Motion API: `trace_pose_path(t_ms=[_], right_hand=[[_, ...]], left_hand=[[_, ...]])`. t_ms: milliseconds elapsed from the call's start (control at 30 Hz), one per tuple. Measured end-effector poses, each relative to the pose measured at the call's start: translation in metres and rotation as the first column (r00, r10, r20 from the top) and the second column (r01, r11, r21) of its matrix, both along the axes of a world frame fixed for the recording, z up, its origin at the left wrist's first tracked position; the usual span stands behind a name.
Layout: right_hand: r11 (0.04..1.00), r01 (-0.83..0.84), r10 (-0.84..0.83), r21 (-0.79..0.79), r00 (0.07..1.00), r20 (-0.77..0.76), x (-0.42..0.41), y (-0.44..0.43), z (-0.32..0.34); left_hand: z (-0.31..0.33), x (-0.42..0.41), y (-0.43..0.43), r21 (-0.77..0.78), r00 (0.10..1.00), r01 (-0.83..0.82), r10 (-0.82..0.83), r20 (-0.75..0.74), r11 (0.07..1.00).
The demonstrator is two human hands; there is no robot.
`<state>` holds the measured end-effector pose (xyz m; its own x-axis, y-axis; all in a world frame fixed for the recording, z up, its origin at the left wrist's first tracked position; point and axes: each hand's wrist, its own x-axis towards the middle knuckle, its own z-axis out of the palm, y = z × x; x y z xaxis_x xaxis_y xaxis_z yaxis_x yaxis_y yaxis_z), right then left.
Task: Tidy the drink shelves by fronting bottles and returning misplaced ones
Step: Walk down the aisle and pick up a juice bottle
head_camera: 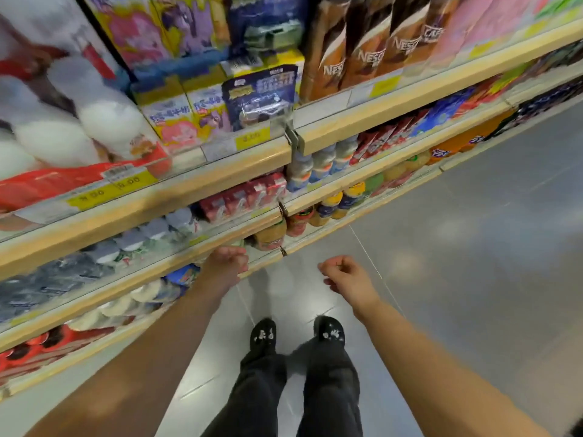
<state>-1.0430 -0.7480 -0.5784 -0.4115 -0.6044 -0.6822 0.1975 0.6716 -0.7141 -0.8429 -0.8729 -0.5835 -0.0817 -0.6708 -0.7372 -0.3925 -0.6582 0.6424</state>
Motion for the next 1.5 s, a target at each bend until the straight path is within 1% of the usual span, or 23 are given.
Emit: trace_pose_path(t_ms=[67, 167, 233, 333, 433, 533, 567, 667, 733, 767, 833, 900, 967, 1067, 1167, 1233, 1333, 1367, 1467, 1500], right_hand=[[1.000, -0.027, 0.028, -0.014, 0.999, 0.019, -0.014, -0.011, -0.022], [0.998, -0.055, 0.056, -0.033, 0.998, 0.031, -0.026, -0.025, -0.070], [0.997, -0.071, 0.073, -0.039, 0.996, 0.049, -0.032, -0.031, -0.112], [0.994, -0.096, 0.100, -0.061, 0.992, 0.073, -0.039, -0.041, -0.187], [0.984, -0.145, 0.151, -0.099, 0.987, 0.050, -0.044, -0.057, -0.259], [0.971, -0.197, 0.200, -0.133, 0.980, 0.011, -0.047, -0.073, -0.323], [0.966, -0.206, 0.209, -0.156, 0.978, 0.003, -0.048, -0.080, -0.341], [0.945, -0.238, 0.236, -0.224, 0.971, -0.034, -0.049, -0.106, -0.382], [0.927, -0.277, 0.277, -0.253, 0.960, -0.037, -0.052, -0.124, -0.403], [0.913, -0.310, 0.311, -0.265, 0.950, -0.039, -0.052, -0.131, -0.410], [0.885, -0.363, 0.373, -0.293, 0.928, -0.023, -0.050, -0.141, -0.417], [0.857, -0.390, 0.422, -0.337, 0.906, 0.026, -0.049, -0.149, -0.418], [0.826, -0.397, 0.450, -0.400, 0.892, 0.044, -0.045, -0.153, -0.414], [0.797, -0.400, 0.461, -0.452, 0.887, 0.029, -0.042, -0.158, -0.417], [0.778, -0.452, 0.513, -0.437, 0.858, 0.024, -0.044, -0.163, -0.412], [0.769, -0.481, 0.541, -0.420, 0.840, 0.029, -0.047, -0.163, -0.411], [0.774, -0.499, 0.567, -0.389, 0.820, 0.076, -0.052, -0.154, -0.407], [0.770, -0.506, 0.572, -0.390, 0.817, 0.071, -0.053, -0.150, -0.407], [0.769, -0.518, 0.577, -0.374, 0.814, 0.060, -0.056, -0.137, -0.400], [0.764, -0.528, 0.578, -0.372, 0.816, 0.029, -0.057, -0.134, -0.399]], left_hand=[[-0.020, -0.015, -0.001, -0.044, 0.999, -0.031, 0.032, 0.010, 0.999], [-0.066, -0.037, 0.003, -0.025, 0.993, -0.119, 0.119, -0.014, 0.993], [-0.107, -0.049, 0.008, 0.011, 0.985, -0.169, 0.169, -0.022, 0.986], [-0.178, -0.064, 0.012, 0.026, 0.980, -0.195, 0.196, -0.022, 0.980], [-0.247, -0.076, 0.003, 0.032, 0.973, -0.230, 0.231, -0.027, 0.973], [-0.307, -0.090, -0.011, -0.051, 0.983, -0.182, 0.182, -0.002, 0.982], [-0.324, -0.093, -0.016, -0.081, 0.982, -0.188, 0.187, -0.014, 0.979], [-0.364, -0.099, -0.030, -0.175, 0.973, -0.222, 0.206, -0.106, 0.959], [-0.382, -0.101, -0.038, -0.208, 0.959, -0.251, 0.212, -0.190, 0.946], [-0.386, -0.102, -0.041, -0.235, 0.943, -0.283, 0.225, -0.246, 0.930], [-0.396, -0.103, -0.051, -0.282, 0.927, -0.323, 0.242, -0.287, 0.903], [-0.402, -0.104, -0.059, -0.298, 0.934, -0.319, 0.245, -0.259, 0.900], [-0.400, -0.103, -0.062, -0.310, 0.945, -0.300, 0.234, -0.230, 0.902], [-0.397, -0.099, -0.065, -0.273, 0.948, -0.286, 0.231, -0.218, 0.918], [-0.398, -0.095, -0.066, -0.215, 0.940, -0.278, 0.219, -0.262, 0.936], [-0.397, -0.091, -0.065, -0.188, 0.938, -0.240, 0.178, -0.296, 0.952], [-0.394, -0.081, -0.061, -0.220, 0.938, -0.125, 0.043, -0.344, 0.967], [-0.394, -0.079, -0.059, -0.230, 0.936, -0.113, 0.026, -0.350, 0.967], [-0.400, -0.075, -0.050, -0.243, 0.934, -0.143, 0.050, -0.353, 0.959], [-0.399, -0.074, -0.048, -0.251, 0.939, -0.144, 0.052, -0.341, 0.957]])
